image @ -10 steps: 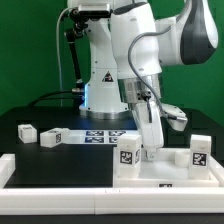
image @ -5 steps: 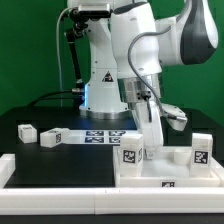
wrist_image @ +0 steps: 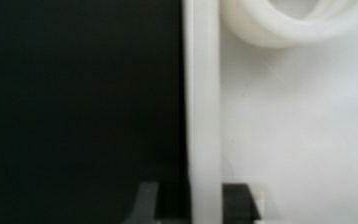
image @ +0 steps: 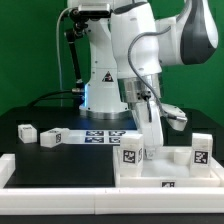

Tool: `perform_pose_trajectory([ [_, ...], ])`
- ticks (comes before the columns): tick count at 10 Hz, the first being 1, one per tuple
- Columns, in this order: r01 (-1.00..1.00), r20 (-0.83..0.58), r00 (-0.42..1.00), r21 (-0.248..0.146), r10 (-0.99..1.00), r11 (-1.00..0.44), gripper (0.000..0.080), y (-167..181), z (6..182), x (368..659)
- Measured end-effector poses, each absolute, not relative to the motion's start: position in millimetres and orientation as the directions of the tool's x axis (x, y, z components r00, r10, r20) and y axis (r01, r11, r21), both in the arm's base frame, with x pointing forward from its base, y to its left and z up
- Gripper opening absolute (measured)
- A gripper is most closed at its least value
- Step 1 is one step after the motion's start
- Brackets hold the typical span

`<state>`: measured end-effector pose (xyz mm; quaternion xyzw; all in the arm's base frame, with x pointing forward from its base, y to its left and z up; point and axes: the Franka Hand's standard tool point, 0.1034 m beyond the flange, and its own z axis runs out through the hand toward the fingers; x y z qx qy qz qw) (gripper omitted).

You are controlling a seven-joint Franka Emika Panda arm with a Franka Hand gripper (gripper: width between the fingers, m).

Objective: Assemble square table

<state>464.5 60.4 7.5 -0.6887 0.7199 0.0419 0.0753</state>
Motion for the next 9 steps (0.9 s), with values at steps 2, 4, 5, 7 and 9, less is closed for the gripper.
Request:
perform_pose_trajectory([
  [2,-0.995,-0.151,0.073,-0.074,-0.986,-0.063,0.0055,46.3,12.6,462.8],
  [4,-0.961,-0.109,0.263,-0.112,-0.958,-0.251,0.0055,18.0,16.1,459.3],
  [5,-0.949,-0.101,0.306,-0.114,-0.947,-0.294,0.0055,14.1,15.4,460.1],
  [7,-0.899,-0.047,0.426,-0.130,-0.903,-0.418,0.0055,4.1,14.3,462.4],
  [9,-0.866,-0.027,0.491,-0.130,-0.871,-0.484,0.0055,-4.4,13.7,462.3],
])
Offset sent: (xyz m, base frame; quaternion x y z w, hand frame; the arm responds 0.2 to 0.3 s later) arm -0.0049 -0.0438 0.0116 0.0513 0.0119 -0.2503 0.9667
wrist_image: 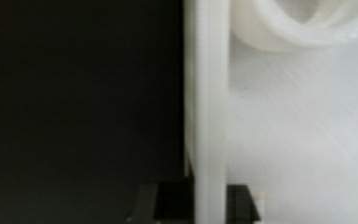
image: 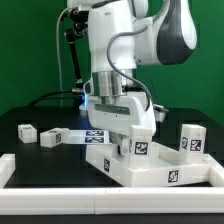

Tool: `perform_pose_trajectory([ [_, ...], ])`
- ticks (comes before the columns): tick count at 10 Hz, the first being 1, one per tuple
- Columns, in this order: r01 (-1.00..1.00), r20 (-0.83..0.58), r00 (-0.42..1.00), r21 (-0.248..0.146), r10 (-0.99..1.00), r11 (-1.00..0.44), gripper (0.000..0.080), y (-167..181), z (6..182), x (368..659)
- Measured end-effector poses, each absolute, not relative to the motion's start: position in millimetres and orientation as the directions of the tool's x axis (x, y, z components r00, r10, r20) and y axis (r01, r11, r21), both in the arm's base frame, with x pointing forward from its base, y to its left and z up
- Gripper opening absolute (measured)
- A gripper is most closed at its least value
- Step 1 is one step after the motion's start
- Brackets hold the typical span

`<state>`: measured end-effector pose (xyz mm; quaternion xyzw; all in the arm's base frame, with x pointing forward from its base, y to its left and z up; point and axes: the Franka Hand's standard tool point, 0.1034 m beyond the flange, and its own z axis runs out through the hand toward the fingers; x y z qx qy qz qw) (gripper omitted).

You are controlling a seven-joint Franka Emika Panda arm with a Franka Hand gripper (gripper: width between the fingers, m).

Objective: Assemble square table

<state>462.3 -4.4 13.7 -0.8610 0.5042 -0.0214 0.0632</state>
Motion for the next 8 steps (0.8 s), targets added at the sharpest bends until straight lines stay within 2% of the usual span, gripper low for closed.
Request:
perform_pose_trajectory([
  [1,-0.830,-0.017,0.549,-0.131,-0.836,-0.542,0.0055,-10.2,13.9,462.5],
  [2,-0.736,-0.017,0.671,-0.141,-0.741,-0.663,0.0055,-32.2,15.2,464.8],
  [4,-0.695,-0.065,0.714,-0.181,-0.697,-0.696,0.0055,-52.8,19.1,474.3],
  [8,-0.455,-0.021,0.889,-0.164,-0.458,-0.875,0.0055,-50.8,16.7,474.3],
])
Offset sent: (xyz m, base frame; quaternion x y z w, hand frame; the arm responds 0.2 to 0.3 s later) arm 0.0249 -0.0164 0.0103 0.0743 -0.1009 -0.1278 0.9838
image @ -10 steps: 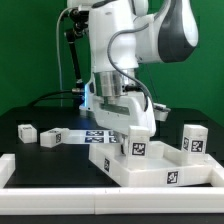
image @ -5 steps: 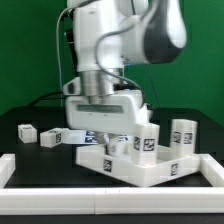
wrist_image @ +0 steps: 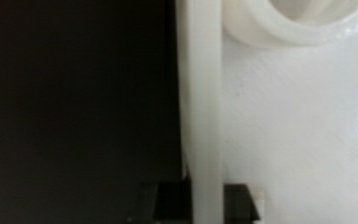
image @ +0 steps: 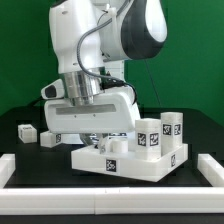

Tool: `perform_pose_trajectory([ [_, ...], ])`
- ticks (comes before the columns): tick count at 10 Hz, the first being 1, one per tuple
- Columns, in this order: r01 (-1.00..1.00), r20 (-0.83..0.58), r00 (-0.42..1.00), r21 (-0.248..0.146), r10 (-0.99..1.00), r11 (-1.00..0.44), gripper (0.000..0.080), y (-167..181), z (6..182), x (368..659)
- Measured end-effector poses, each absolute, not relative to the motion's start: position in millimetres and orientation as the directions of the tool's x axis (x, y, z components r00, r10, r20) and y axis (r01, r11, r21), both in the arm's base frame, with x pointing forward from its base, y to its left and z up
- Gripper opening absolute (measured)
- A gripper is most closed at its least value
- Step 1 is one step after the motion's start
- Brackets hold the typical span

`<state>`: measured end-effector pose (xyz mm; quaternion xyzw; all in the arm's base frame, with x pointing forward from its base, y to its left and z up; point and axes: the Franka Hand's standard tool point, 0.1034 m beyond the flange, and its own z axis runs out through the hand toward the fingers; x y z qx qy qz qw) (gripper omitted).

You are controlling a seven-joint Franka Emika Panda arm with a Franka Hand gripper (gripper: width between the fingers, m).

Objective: Assemble square table

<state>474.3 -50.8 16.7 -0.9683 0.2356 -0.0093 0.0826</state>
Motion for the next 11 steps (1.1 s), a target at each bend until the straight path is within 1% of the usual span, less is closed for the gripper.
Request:
perform_pose_trajectory([
  [1,-0.238,0.010,0.970,-0.138,-0.242,-0.961,0.0055,-48.5,19.0,480.6],
  [2,-0.046,0.035,0.998,-0.113,-0.050,-0.993,0.0055,-47.2,22.2,488.1],
  [3,0.045,0.032,0.999,-0.117,0.041,-0.992,0.0055,-47.2,22.3,488.5],
  [4,0.064,0.035,0.998,-0.114,0.060,-0.991,0.0055,-48.8,21.8,488.3],
  [5,0.159,0.041,0.987,-0.105,0.156,-0.982,0.0055,-49.9,21.1,487.8],
  [6,0.276,0.045,0.961,-0.092,0.273,-0.957,0.0055,-50.9,20.1,488.0],
  [7,0.436,0.050,0.900,-0.059,0.434,-0.898,0.0055,-44.7,18.2,500.7],
  [8,0.608,0.060,0.793,-0.013,0.607,-0.794,0.0055,-31.1,18.7,520.2],
  [9,0.681,0.054,0.731,0.004,0.680,-0.732,0.0055,-16.8,19.9,524.9],
  [10,0.732,0.048,0.681,0.005,0.731,-0.682,0.0054,-18.7,18.1,522.5],
  [11,0.742,0.045,0.670,0.006,0.741,-0.670,0.0054,-23.3,17.4,521.9],
])
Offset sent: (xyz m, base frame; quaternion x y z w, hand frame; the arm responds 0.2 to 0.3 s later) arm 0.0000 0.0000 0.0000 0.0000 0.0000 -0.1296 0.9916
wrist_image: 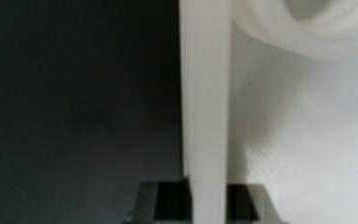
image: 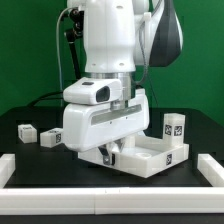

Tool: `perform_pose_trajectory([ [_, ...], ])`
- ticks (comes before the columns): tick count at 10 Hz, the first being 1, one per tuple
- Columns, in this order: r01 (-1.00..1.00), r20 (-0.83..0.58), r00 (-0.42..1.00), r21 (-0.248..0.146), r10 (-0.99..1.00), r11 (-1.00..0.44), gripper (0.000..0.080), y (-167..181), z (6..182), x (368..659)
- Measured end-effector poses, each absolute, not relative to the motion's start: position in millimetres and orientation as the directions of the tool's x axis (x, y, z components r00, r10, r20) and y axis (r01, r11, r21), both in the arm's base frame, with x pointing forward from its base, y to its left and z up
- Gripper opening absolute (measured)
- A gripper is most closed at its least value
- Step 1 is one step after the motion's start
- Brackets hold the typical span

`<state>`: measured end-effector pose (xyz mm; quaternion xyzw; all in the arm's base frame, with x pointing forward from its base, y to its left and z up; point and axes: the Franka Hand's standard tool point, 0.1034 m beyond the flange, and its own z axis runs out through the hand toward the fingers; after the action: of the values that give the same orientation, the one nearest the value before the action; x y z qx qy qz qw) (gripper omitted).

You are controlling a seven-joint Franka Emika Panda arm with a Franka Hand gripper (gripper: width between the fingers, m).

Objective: Assemble square table

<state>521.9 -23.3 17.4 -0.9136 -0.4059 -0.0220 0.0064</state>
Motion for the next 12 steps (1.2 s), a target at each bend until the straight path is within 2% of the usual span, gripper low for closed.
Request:
perform_pose_trajectory([
  [2,0.848,0.030,0.530,0.020,0.848,-0.530,0.0054,-24.9,17.2,522.6],
  [3,0.950,0.002,0.309,0.048,0.951,-0.309,0.0054,-26.4,23.7,540.1],
  [4,0.997,-0.045,0.067,0.044,0.997,-0.065,0.0054,-12.5,33.4,566.9],
  [5,0.997,-0.041,0.027,0.077,0.999,-0.024,0.0054,-1.2,38.2,578.7],
  [6,0.998,-0.045,-0.022,0.064,0.999,0.025,0.0054,-6.1,34.4,573.8],
  [9,0.998,-0.043,-0.003,0.059,0.999,0.006,0.0054,-5.3,32.0,573.4],
  [12,0.993,-0.003,-0.021,0.113,1.000,0.021,0.0054,37.8,31.7,618.8],
])
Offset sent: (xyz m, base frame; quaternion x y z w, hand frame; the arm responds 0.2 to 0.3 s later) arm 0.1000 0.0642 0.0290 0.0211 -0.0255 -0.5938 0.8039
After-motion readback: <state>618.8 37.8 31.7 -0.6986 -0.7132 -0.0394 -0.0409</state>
